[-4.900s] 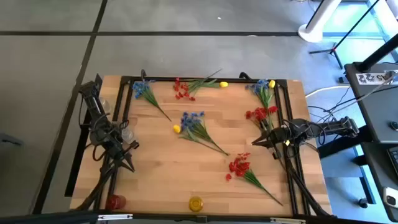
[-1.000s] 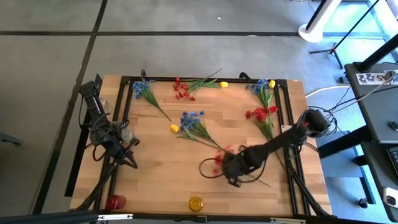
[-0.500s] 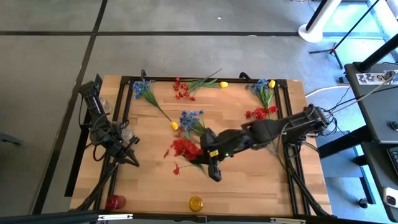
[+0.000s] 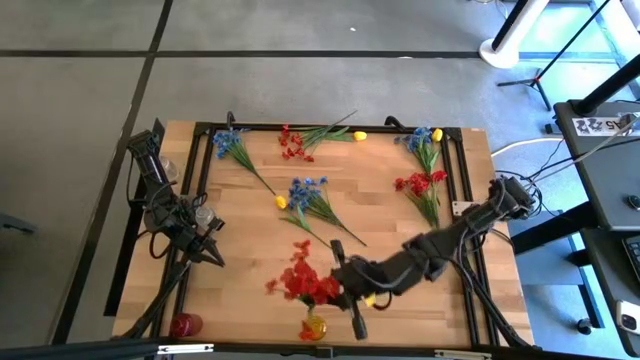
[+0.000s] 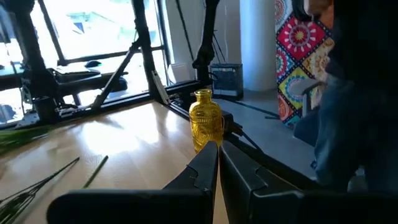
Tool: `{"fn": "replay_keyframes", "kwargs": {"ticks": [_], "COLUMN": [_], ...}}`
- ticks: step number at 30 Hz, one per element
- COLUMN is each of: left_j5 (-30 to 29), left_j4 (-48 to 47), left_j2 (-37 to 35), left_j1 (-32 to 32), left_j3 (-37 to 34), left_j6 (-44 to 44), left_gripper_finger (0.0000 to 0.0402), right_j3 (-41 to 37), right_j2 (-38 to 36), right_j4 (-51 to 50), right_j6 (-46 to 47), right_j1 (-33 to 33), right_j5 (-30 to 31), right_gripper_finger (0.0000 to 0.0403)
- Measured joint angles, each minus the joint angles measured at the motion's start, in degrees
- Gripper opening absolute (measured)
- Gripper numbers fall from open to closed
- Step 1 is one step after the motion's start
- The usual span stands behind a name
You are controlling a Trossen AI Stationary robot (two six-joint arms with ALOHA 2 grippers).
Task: Sort flowers into vase by color
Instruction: Put the bottom right red flowers into the yellow vase
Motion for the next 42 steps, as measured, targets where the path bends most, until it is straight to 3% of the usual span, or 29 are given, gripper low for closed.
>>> {"fn": "replay_keyframes", "kwargs": {"ticks": [7,13,25,34,42], "left_j5": [-0.86,-0.67,-0.78,-0.78,1.72], "left_j4": [5.54,23.5,35.72,43.25,56.06], "left_j2": [0.02,0.02,0.02,0.0,0.0], "left_j1": [0.0,0.0,0.0,0.0,1.27], "left_j3": [0.0,0.0,0.0,0.02,0.02], "left_j6": [-7.28,-19.14,-19.27,-18.0,-1.64], "left_gripper_finger": [0.0014,0.0014,0.0014,0.0014,0.0014], "right_j3": [-3.96,-4.14,-4.14,-4.14,-4.14], "right_j2": [0.1,3.42,5.52,8.82,9.11], "right_j4": [2.07,5.96,3.23,-0.45,-8.75], "right_j6": [0.39,1.44,1.6,-4.86,-5.77], "right_j1": [4.06,4.65,4.77,4.35,3.2], "right_j5": [6.83,8.95,7.92,6.3,8.87], "right_gripper_finger": [0.0006,0.001,0.0013,0.0016,0.0026]}}
